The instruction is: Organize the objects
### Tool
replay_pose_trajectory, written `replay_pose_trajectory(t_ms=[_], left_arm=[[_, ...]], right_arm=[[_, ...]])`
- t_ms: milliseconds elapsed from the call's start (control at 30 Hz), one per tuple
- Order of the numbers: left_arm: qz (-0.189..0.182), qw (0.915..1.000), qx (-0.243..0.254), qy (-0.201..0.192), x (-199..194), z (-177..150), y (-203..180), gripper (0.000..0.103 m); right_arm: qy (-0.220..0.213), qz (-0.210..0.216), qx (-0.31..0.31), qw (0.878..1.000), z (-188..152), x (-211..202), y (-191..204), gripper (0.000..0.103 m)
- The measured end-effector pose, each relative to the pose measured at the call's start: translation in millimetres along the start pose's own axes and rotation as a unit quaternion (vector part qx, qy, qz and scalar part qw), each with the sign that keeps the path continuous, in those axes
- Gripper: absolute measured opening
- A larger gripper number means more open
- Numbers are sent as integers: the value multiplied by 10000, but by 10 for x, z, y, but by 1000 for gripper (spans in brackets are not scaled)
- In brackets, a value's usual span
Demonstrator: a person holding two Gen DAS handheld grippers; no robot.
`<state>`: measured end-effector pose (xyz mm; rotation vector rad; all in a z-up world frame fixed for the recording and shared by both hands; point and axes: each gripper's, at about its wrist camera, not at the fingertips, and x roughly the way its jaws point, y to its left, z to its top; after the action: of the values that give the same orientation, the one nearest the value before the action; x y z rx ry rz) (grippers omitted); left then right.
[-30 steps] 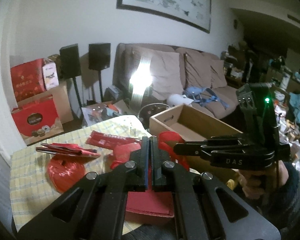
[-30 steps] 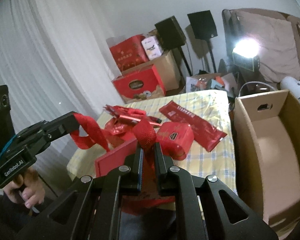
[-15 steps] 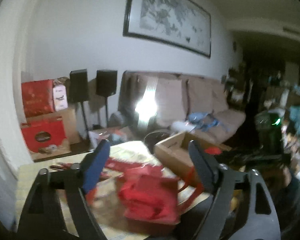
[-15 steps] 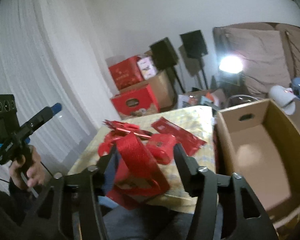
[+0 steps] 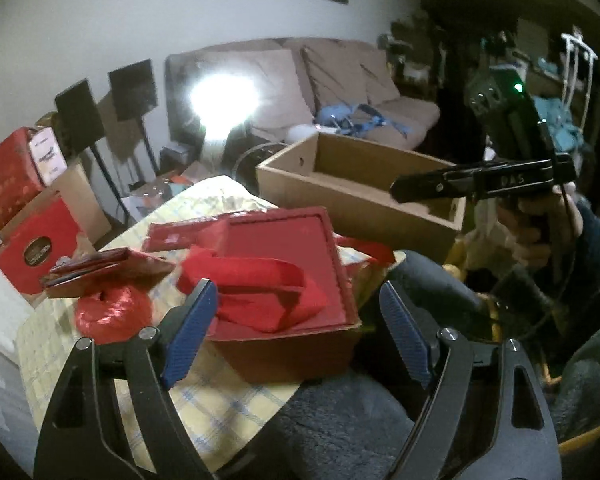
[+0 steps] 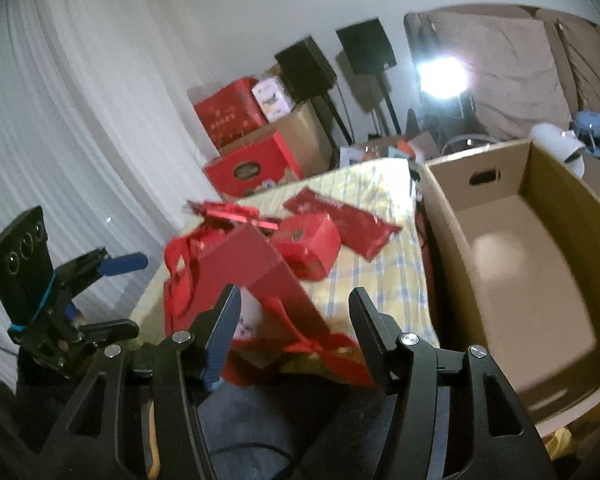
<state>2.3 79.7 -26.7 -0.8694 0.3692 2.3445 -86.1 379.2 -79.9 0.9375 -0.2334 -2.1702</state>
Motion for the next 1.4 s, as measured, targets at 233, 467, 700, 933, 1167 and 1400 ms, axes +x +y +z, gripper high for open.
replay_pose_trajectory(t_ms=[233,467,700,933,1167,1400], left_arm=[[251,9986,470,34,258,74,-259,74],[321,9985,370,245,476,21,-317,37],[334,9988,57,351,379,32,-133,35],[283,9983,30,502,343,62,-139,25],[175,9978,-584,247,312,140,-47,1],[18,9931,-1106,-381,-3,251,183,1]], right_arm=[[480,-755,-246,9957,-298,128,-85,64],[537,-689,-97,9961,-385,169,-157,66],[555,-569,-108,9968,-400,212,-119,67],[554,-575,-101,9968,-390,248,-117,67],[782,-599,-117,9951,-454,410,-122,73],[805,-666,-100,9945,-467,535,-157,74]])
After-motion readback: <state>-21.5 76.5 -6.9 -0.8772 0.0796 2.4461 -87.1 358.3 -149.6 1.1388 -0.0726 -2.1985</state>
